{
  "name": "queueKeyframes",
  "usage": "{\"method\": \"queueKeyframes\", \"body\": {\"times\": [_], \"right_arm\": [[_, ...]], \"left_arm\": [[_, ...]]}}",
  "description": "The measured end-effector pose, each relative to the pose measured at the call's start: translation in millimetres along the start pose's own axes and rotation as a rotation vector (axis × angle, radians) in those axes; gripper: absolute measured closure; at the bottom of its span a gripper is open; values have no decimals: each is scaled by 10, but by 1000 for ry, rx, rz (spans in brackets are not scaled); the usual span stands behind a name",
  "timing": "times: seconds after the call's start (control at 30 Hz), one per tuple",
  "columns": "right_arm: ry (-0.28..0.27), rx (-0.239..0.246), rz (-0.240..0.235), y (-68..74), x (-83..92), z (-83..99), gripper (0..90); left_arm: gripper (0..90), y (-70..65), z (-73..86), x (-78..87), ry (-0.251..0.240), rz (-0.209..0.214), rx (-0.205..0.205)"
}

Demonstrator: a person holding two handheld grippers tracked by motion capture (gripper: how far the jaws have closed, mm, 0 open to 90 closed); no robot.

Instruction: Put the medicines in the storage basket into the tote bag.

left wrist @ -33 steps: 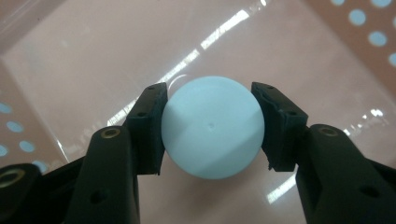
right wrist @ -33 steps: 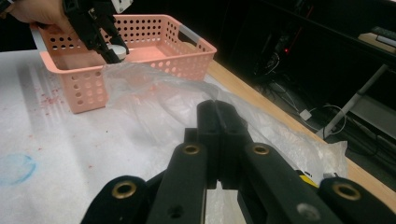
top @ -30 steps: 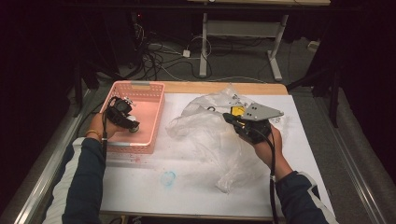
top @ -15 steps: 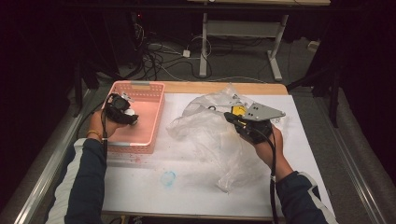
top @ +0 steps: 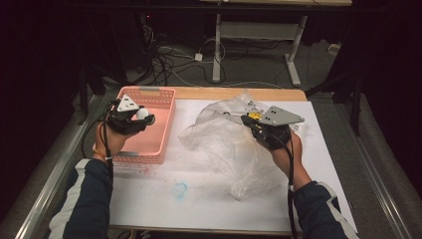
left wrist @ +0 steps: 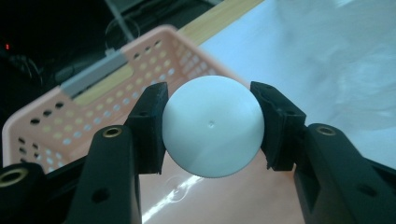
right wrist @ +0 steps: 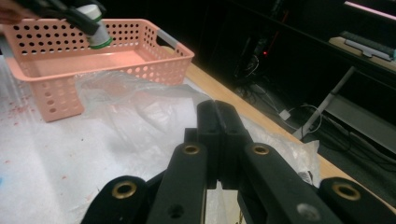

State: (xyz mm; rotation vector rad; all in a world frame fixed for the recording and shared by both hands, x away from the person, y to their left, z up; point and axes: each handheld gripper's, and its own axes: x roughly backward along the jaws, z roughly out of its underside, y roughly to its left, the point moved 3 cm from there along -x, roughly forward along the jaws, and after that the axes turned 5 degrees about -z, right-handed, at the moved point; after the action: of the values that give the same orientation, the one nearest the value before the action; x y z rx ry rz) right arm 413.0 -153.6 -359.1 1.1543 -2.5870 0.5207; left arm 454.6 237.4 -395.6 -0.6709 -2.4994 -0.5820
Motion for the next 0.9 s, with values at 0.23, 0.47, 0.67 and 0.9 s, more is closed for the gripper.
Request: {"method": "queueKeyframes", "body": {"times": [0.23,0.47,0.67,0.9], "right_arm": [[-20,-19,17,31,-4,-58,900],[-67,-8,71,54,42,-134,900],[-64,-18,54,69,40,-121,900],[-60,-20,37,103,30,-117,900]], "left_arm": [[482,-442,-54,290,-85,71,-79],[482,-908,-138,349,-149,145,-167],[482,-1334,-230,214,-162,231,-233],[481,-1805,-298,-139,-117,295,-318]]}}
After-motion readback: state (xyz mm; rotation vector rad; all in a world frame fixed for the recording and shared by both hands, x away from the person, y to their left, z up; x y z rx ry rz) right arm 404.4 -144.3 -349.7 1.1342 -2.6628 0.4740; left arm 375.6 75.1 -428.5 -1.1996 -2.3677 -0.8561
